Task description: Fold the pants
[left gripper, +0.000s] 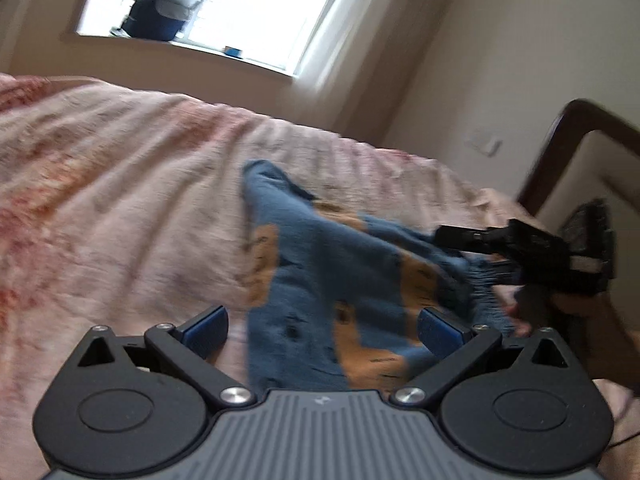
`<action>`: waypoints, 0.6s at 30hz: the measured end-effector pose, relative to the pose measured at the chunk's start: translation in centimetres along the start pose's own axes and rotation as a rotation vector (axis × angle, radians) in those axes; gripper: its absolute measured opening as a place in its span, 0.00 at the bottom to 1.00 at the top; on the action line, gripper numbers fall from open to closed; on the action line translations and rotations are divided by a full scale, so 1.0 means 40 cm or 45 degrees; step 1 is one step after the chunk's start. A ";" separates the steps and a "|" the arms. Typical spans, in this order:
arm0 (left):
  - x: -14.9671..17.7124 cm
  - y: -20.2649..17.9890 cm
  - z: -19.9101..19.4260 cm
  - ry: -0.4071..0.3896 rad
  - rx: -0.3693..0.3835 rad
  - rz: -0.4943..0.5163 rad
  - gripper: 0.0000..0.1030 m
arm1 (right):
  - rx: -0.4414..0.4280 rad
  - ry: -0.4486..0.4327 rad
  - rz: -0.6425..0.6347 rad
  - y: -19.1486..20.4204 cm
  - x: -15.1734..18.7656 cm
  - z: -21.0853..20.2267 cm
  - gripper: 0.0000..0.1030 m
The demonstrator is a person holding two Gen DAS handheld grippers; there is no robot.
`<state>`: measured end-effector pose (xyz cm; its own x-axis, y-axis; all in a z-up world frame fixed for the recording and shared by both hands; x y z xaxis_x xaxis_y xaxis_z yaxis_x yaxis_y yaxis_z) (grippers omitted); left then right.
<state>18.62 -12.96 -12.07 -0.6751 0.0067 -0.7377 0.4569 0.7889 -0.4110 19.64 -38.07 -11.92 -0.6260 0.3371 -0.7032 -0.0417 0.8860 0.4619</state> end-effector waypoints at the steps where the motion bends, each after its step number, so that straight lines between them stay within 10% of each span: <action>1: 0.002 -0.005 0.001 0.009 0.036 -0.021 1.00 | -0.036 -0.003 0.010 0.001 -0.001 -0.002 1.00; 10: 0.019 0.010 0.016 0.082 0.078 -0.109 1.00 | -0.324 0.056 0.293 -0.020 -0.015 -0.008 0.99; 18: 0.033 -0.003 0.011 0.106 0.028 -0.035 1.00 | -0.088 0.055 0.183 -0.004 0.009 -0.014 0.72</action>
<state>17.93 -13.30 -13.22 -0.7329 0.0373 -0.6793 0.4496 0.7759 -0.4426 18.99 -38.26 -11.96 -0.6620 0.4433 -0.6044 -0.0022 0.8052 0.5930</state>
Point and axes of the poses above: each gripper's, at about its wrist camera, not at the fingertips, and z roughly the way its jaws point, y to its left, x to its underside, the point moved 9 cm from there along z, roughly the way its jaws point, and after that the axes turned 4 degrees about y, right-handed, at the moved point
